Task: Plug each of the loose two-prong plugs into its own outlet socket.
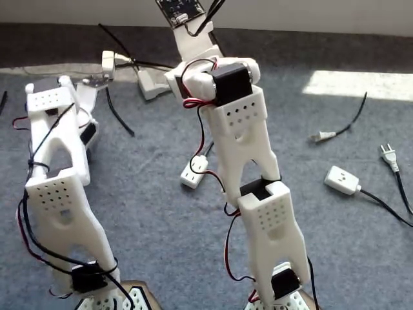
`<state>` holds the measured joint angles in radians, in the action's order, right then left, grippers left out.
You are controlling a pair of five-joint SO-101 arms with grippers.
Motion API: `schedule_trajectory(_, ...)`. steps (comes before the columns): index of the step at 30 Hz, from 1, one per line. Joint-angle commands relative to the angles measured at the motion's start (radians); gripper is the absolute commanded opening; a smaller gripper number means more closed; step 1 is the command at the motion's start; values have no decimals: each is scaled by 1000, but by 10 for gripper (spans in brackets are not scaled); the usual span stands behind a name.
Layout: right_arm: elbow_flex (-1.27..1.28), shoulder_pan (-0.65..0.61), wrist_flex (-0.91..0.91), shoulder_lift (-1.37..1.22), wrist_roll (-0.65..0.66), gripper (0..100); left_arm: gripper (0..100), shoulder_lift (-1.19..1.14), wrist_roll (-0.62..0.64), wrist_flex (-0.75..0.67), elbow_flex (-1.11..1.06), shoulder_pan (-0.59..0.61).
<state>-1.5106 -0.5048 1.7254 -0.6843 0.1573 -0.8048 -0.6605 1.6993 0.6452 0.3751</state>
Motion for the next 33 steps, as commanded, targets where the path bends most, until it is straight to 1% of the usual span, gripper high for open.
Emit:
schedule_trajectory(1,-2,13,39,54,-5,207,5,16,130,34,286,-105)
schedule_trajectory(3,-2,15,39,54,-5,207,5,18,137,78,380,-117)
schedule_trajectory(5,-2,15,39,54,-5,207,5,38,144,78,400,-113)
schedule_trajectory(9,-2,15,39,54,-3,207,5,162,146,78,302,-88)
schedule_trajectory(11,-1,13,39,51,-3,207,5,268,144,78,199,-81)
schedule_trajectory(13,-1,12,39,39,-3,207,5,383,140,77,51,-84)
schedule_trajectory(17,-2,10,39,-10,-5,207,5,587,9,72,-334,-96)
schedule_trajectory(18,-2,13,39,-22,-5,207,5,621,-6,46,-432,-93)
schedule_trajectory(20,-2,15,39,-41,-5,207,5,676,-14,-72,-630,-48)
schedule_trajectory(23,-2,10,39,-53,-6,207,5,739,-15,-333,-898,25)
schedule_trajectory(26,-4,-4,39,-53,-6,207,5,803,-81,-578,-1138,74)
schedule_trajectory(33,-4,-24,39,-53,-6,207,8,931,-98,-1143,-1587,81)
